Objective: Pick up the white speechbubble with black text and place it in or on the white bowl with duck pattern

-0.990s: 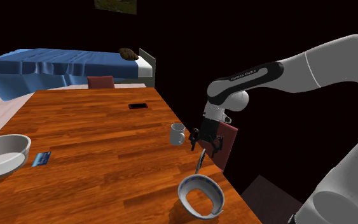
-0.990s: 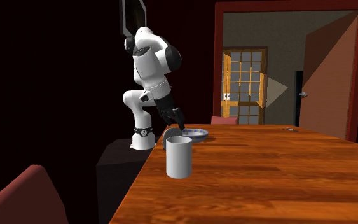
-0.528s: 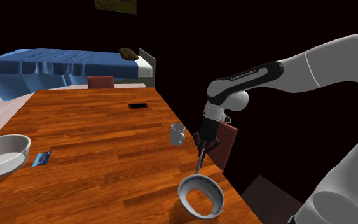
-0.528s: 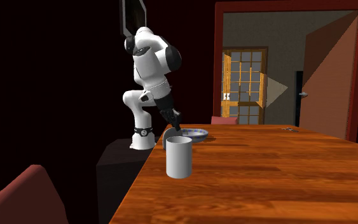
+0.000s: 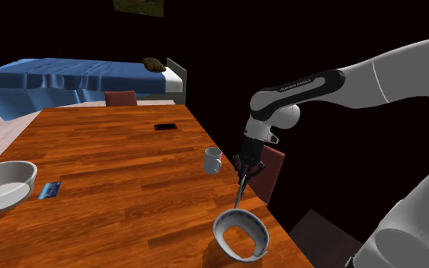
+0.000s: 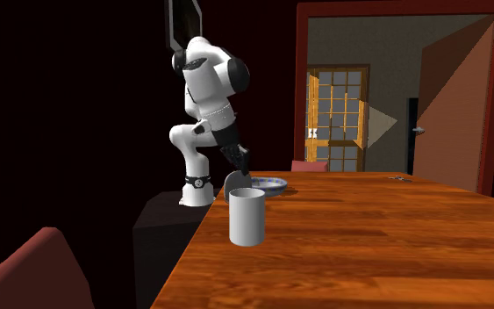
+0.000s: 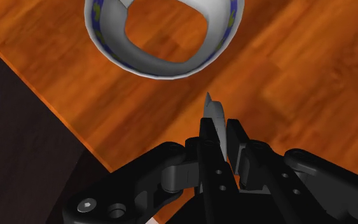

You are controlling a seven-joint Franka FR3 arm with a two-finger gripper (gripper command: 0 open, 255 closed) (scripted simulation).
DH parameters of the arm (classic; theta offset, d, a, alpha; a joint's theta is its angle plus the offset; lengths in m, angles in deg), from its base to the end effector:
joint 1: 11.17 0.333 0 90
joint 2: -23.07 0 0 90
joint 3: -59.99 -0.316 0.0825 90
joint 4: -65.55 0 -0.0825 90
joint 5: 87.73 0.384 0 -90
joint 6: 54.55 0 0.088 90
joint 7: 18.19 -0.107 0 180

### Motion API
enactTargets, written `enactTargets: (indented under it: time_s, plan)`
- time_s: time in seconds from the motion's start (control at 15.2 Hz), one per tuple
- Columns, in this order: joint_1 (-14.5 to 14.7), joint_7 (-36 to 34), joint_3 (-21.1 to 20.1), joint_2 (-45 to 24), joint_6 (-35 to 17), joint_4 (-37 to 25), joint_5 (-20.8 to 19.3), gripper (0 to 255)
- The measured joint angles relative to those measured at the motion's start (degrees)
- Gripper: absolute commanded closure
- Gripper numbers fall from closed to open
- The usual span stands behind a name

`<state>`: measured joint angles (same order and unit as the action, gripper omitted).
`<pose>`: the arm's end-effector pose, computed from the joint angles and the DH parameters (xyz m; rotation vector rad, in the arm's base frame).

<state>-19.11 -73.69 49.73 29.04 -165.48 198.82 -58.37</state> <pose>0.4626 0.0525 0.3669 -2.3435 1.5823 0.6514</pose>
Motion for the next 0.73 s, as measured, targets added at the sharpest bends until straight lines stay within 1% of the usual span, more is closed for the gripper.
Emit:
enactTargets:
  time_s: [0.73]
  plan:
    - [-0.3,-3.18,0.52,3.84,7.75,-4.48,-0.93,255]
